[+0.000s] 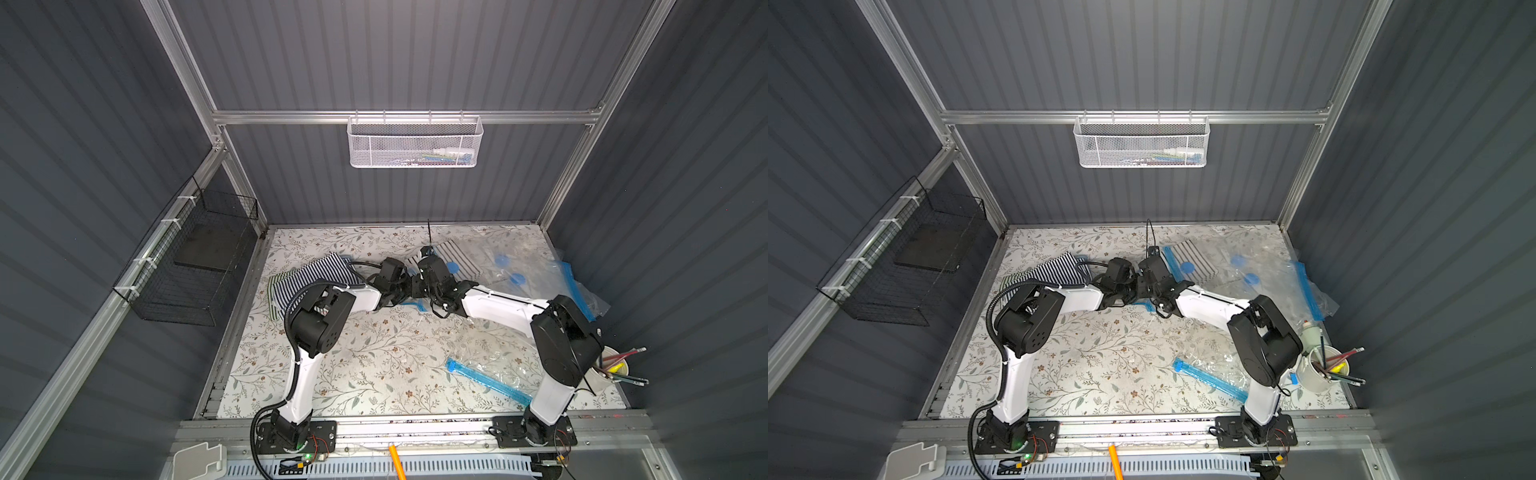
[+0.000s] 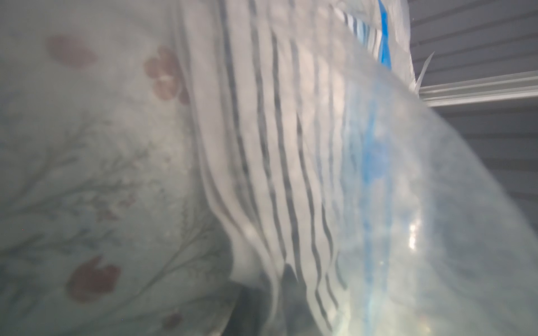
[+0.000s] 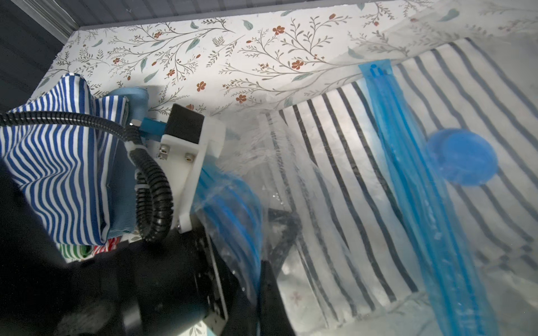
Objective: Take the tank top out of the vacuum bag
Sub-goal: Take out the tank top from the vacuum bag.
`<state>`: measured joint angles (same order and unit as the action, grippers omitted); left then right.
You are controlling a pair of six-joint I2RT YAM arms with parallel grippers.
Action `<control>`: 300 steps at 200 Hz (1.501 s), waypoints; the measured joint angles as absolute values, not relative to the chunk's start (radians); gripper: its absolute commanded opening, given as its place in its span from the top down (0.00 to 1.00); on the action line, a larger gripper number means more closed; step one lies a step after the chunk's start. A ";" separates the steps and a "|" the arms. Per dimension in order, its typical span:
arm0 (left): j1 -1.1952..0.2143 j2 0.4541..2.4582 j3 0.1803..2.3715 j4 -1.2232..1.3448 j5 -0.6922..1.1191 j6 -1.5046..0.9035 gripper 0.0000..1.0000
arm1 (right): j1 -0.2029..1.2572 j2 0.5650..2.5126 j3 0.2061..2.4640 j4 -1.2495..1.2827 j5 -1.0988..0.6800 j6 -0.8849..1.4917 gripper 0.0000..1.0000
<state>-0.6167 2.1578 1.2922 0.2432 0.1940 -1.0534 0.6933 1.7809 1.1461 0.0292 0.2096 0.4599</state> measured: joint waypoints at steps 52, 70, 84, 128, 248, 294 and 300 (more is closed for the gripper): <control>-0.617 2.150 1.316 0.176 0.181 -0.970 1.00 | 0.693 1.781 1.144 0.026 0.234 0.455 1.00; -0.617 2.124 1.317 0.111 0.158 -0.922 1.00 | 0.693 1.781 1.140 0.026 0.240 0.451 1.00; -0.617 2.097 1.317 0.065 0.144 -0.891 1.00 | 0.694 1.781 1.139 0.022 0.244 0.449 1.00; -0.617 2.013 1.316 -0.023 0.118 -0.826 1.00 | 0.702 1.810 1.155 0.010 0.270 0.437 1.00; -0.570 1.795 1.150 -0.120 0.051 -0.773 1.00 | 0.719 1.893 1.213 -0.079 0.344 0.437 1.00; -0.521 1.715 1.065 -0.130 0.048 -0.773 1.00 | 0.717 1.900 1.224 -0.095 0.345 0.442 1.00; -0.506 1.704 1.054 -0.132 0.049 -0.773 1.00 | 0.716 1.900 1.224 -0.097 0.346 0.442 1.00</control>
